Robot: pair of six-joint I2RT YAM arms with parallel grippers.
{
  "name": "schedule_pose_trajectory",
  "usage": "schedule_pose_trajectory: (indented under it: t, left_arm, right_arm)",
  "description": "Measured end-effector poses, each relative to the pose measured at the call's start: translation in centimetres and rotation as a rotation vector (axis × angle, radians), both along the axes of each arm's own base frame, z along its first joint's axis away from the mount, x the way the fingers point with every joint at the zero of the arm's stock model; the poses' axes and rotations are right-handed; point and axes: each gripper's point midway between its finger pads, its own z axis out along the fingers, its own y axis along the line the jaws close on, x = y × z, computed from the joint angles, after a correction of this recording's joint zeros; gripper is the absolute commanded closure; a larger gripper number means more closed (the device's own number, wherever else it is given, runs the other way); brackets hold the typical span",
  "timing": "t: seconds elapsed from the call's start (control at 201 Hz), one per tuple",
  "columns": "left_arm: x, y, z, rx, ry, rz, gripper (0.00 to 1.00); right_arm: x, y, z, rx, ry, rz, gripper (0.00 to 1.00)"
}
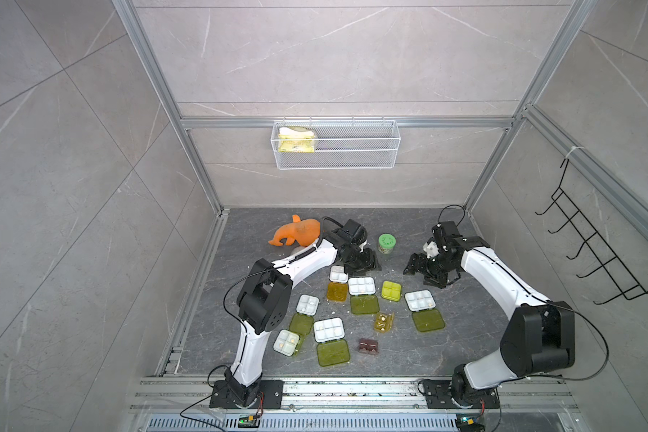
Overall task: Close pillboxes
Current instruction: Close the lid on the pillbox.
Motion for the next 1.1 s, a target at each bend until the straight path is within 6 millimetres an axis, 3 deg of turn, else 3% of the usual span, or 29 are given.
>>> schedule_pose_trajectory:
  t: [0.558,0.762,0.891,0.981,1.095]
  left_arm:
    - [-0.7,-6.6,1.1,-0.122,0.032,-0.181,0.35]
    - [-1.6,-6.6,0.7,-0.136,0.068,-0.21,0.35]
    - [-2.8,-5.5,-1.5,-0.098,0.103,-0.232,0.36]
    - [-3.8,-4.5,-2.9,-0.064,0.129,-0.248,0.36]
    - [-4.3,-3.7,-3.1,-0.043,0.129,-0.267,0.36]
  right_arm:
    - [-8.8,-2.6,-0.6,-0.021,0.062,-0.187,0.19]
    - [-10.8,-2.9,-1.5,-0.02,0.11,-0.242,0.21]
    - [-11.7,-2.8,-3.4,-0.008,0.155,-0.271,0.21]
    - [-11.8,-2.5,-5.0,0.006,0.19,-0.285,0.22]
    - [-11.1,-2.1,-6.5,0.021,0.214,-0.292,0.22]
